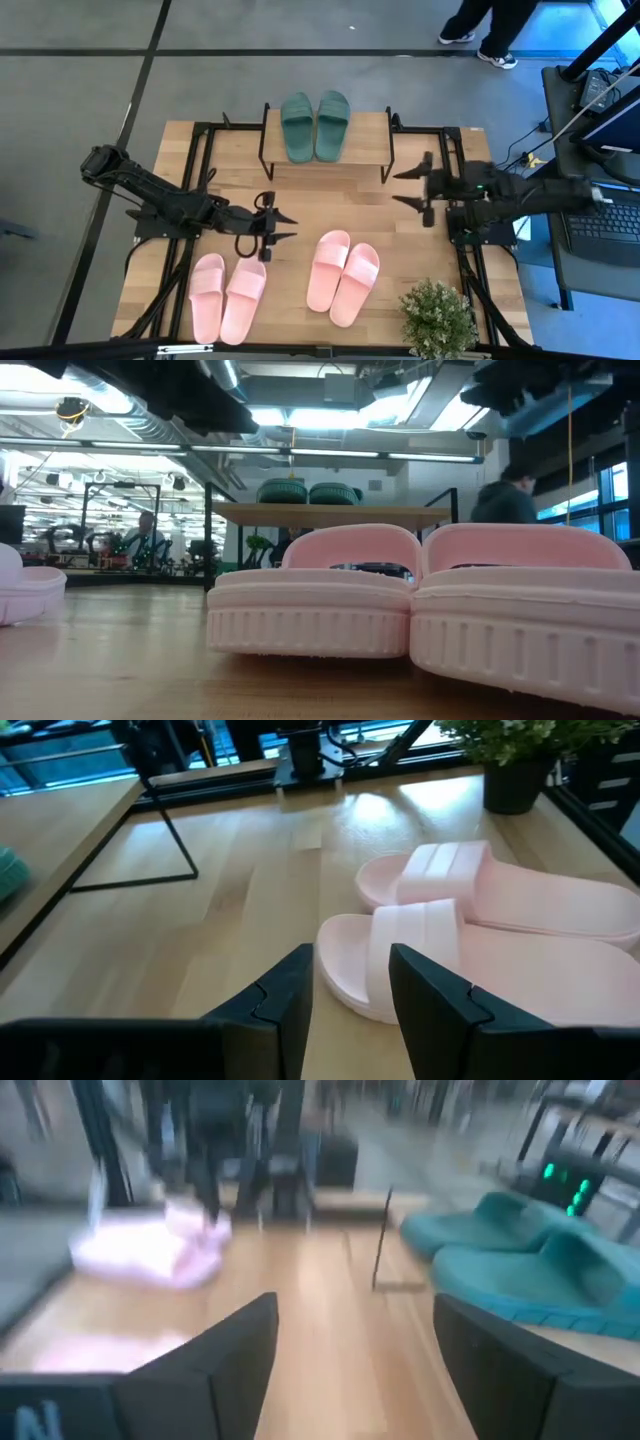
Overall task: Pick and place slides into the shelf
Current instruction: Put the pink slide under the shelf
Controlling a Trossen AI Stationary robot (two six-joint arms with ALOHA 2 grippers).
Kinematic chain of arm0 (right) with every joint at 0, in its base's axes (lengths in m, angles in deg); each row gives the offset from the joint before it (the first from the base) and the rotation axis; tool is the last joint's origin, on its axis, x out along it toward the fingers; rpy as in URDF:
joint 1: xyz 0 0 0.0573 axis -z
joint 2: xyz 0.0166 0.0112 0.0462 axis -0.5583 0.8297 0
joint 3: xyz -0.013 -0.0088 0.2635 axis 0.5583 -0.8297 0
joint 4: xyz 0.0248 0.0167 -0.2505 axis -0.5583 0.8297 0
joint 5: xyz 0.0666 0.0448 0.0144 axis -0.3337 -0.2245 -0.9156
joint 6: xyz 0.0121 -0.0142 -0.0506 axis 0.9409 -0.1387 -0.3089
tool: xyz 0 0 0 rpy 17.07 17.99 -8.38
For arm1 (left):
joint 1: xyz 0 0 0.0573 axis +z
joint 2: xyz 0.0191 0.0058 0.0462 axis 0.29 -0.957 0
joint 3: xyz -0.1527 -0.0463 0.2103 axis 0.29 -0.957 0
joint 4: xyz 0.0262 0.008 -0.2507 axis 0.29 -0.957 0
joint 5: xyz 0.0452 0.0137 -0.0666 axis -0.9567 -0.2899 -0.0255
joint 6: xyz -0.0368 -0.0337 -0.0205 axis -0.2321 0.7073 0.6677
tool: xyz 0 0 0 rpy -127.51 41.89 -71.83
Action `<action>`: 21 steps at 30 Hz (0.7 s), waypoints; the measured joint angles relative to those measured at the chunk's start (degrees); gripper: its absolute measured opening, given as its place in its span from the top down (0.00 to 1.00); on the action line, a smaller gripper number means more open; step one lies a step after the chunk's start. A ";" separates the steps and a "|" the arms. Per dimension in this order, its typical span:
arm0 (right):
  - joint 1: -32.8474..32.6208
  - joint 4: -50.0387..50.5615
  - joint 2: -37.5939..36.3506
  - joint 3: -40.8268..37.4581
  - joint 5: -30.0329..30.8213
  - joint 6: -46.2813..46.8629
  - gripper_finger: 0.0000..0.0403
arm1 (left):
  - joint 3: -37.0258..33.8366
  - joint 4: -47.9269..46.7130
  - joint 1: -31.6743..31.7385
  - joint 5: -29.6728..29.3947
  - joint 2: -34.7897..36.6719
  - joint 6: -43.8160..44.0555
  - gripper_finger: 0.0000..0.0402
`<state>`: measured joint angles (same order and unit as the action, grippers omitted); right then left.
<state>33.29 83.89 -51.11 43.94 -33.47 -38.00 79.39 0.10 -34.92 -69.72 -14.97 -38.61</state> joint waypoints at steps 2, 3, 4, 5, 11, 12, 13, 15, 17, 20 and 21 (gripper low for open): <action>-4.36 7.27 8.07 7.08 4.80 -2.31 0.37 | -0.01 -0.01 0.48 0.00 0.00 0.00 0.69; -6.60 11.21 12.26 10.62 7.30 -2.54 0.38 | 0.00 -0.05 0.69 0.00 0.00 0.00 0.69; -8.81 14.99 16.31 14.01 9.27 -2.40 0.39 | -0.02 -0.09 0.87 0.00 0.00 0.00 0.69; -10.83 18.98 20.28 17.33 10.85 -1.40 0.40 | 0.00 -0.09 1.01 0.00 0.00 0.00 0.69; -19.80 34.39 40.03 33.66 14.25 11.91 0.45 | -0.02 -1.12 1.81 0.00 0.00 -0.76 0.69; -21.14 36.20 42.89 35.86 14.29 13.55 0.46 | 0.00 -1.23 1.83 0.00 0.00 -1.37 0.69; -22.46 38.13 45.54 37.83 14.23 14.76 0.46 | 0.00 -1.23 1.83 -0.04 0.00 -1.90 0.69; -24.78 41.45 50.87 41.34 14.16 17.67 0.46 | -0.01 -1.58 1.83 -0.02 0.00 -3.27 0.69; -26.81 43.03 55.61 44.01 14.04 21.02 0.46 | -0.01 -1.82 1.81 -0.01 0.00 -4.34 0.69; -29.75 44.65 61.51 47.61 14.05 26.43 0.46 | 0.00 -2.67 1.83 -0.02 0.00 -4.46 0.69; -30.75 45.21 63.29 48.81 14.03 28.40 0.46 | 0.00 -2.73 1.83 -0.02 0.00 -4.48 0.69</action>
<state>2.54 129.10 12.19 92.75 -19.44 -9.60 79.39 -2.63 -33.09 -69.74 -14.97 -43.10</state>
